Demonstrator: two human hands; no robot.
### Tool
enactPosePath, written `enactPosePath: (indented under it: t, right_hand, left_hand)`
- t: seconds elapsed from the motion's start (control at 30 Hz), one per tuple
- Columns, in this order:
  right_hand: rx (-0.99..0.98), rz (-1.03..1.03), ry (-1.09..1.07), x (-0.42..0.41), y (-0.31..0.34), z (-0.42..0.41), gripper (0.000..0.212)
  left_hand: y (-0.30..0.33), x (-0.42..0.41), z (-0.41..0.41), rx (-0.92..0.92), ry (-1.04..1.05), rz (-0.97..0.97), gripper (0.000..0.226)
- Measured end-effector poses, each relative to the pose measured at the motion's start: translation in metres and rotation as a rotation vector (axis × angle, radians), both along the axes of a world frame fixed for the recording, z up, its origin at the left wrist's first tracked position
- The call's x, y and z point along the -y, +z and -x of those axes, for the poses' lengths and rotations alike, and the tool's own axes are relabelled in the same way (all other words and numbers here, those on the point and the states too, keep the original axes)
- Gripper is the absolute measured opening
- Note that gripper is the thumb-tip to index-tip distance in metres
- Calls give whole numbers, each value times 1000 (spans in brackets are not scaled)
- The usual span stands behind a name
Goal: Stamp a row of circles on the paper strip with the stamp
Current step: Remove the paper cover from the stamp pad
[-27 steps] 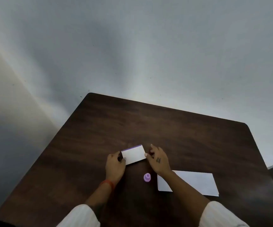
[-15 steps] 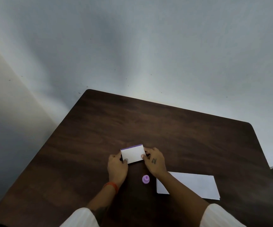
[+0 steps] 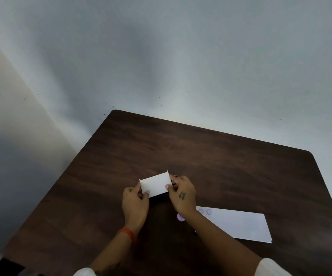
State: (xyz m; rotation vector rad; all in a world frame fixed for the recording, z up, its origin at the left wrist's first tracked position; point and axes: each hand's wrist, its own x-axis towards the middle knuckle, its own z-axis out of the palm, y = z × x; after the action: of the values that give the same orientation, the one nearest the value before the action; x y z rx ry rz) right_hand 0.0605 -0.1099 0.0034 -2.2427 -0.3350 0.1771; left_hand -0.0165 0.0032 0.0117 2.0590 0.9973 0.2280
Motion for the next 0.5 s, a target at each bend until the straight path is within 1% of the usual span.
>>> enactPosePath:
  t: [0.2, 0.33, 0.5]
  right_hand:
    - [-69, -20, 102, -14, -3, 34, 40]
    - [-98, 17, 100, -11, -12, 55, 40]
    - [-140, 80, 133, -7, -18, 63, 35]
  left_hand:
    - [-5, -10, 43, -51, 80, 6, 46]
    - [-14, -8, 61, -85, 56, 12, 45]
    - [-19, -8, 69, -125, -3, 1, 46]
